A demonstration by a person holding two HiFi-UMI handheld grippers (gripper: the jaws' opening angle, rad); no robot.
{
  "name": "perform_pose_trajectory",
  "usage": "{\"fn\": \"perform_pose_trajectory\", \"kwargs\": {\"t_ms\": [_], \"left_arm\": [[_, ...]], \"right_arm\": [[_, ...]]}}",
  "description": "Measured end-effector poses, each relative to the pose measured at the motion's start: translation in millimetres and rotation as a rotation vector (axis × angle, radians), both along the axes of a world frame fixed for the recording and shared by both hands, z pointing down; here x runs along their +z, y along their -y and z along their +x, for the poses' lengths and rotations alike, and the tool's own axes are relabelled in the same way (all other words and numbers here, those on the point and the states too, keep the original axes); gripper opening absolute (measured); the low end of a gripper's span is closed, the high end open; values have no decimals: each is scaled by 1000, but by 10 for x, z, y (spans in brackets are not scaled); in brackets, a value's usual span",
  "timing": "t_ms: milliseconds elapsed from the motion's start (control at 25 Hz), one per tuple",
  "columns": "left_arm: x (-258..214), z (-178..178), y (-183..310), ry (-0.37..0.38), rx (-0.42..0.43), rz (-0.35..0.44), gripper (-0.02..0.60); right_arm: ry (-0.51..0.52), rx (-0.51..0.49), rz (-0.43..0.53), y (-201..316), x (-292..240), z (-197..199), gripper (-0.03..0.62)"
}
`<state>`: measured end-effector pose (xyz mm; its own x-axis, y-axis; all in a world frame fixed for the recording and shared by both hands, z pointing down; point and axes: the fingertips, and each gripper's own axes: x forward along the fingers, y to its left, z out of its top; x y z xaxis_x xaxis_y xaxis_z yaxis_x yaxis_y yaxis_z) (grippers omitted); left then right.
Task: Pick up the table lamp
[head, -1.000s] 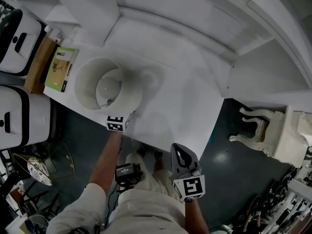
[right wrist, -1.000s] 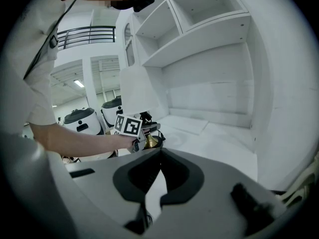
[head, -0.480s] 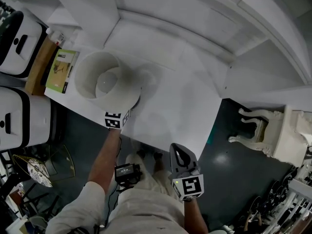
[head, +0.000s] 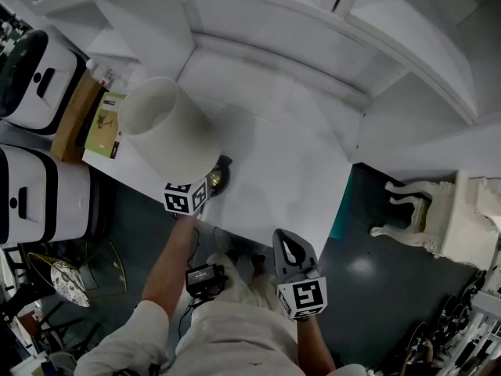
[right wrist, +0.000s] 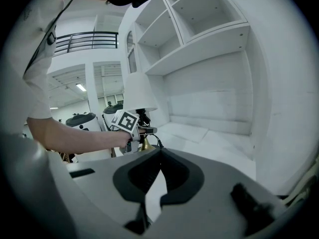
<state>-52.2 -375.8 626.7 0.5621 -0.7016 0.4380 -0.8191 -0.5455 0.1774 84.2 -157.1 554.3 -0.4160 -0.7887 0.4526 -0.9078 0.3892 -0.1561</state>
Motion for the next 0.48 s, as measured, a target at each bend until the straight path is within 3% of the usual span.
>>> {"fn": "perform_pose_trajectory", "kwargs": {"t_ms": [480], "left_arm": [[-837,185,-328,-79,6,-65,35]], "right_arm": [[35,-16,104,-60,-505,234,11]]}}
